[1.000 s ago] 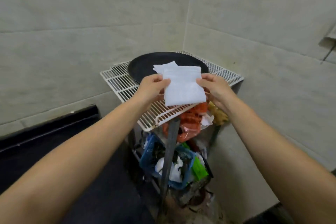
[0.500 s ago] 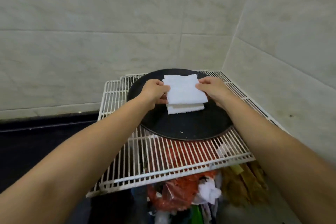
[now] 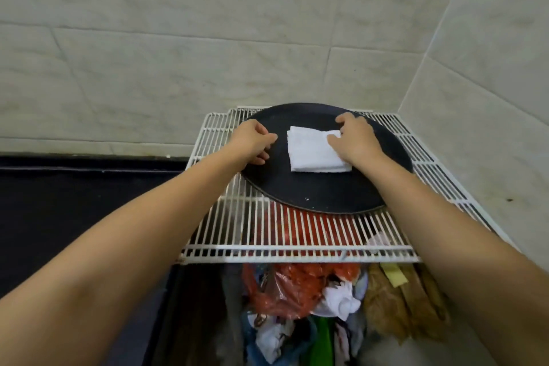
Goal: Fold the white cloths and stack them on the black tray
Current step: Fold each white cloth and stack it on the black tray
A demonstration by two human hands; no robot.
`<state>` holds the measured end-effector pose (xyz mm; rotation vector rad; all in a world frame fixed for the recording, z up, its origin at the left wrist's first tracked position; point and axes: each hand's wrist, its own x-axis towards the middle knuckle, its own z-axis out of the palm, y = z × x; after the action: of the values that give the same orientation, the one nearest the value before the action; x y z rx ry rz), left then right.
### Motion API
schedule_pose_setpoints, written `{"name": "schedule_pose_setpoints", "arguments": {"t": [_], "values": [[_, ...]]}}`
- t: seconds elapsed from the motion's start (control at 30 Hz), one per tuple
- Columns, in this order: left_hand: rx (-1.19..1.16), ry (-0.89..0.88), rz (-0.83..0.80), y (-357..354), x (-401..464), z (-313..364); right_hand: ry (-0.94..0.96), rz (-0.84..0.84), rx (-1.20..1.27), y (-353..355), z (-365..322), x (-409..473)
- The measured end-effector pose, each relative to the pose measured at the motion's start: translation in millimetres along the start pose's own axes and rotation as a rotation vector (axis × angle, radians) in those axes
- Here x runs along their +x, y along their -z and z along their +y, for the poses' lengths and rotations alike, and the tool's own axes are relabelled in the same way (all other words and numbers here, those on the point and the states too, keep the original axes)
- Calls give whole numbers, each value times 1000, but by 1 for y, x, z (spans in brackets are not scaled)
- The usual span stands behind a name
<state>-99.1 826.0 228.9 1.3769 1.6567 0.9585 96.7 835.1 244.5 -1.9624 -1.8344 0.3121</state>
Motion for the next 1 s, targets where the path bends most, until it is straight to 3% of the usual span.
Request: {"name": "schedule_pose_setpoints", "arguments": {"t": [0.13,0.3,0.53,0.77,1.0], "values": [[-23,-93,111,77,-36,-37,214,2,-4,-19,-73,-34],[94,-77,268,214,-123,-117,514,-49,42,-87,-204,-111],[139,147,495,410,-289,-253,870,-376,34,-201,-384,-268],[115,388,706,533,-420,-363,1076,-656,-92,-299,-518,-390],[81,503,746,618,-437,-447,1164,-818,-142,-394,-630,-432]]}}
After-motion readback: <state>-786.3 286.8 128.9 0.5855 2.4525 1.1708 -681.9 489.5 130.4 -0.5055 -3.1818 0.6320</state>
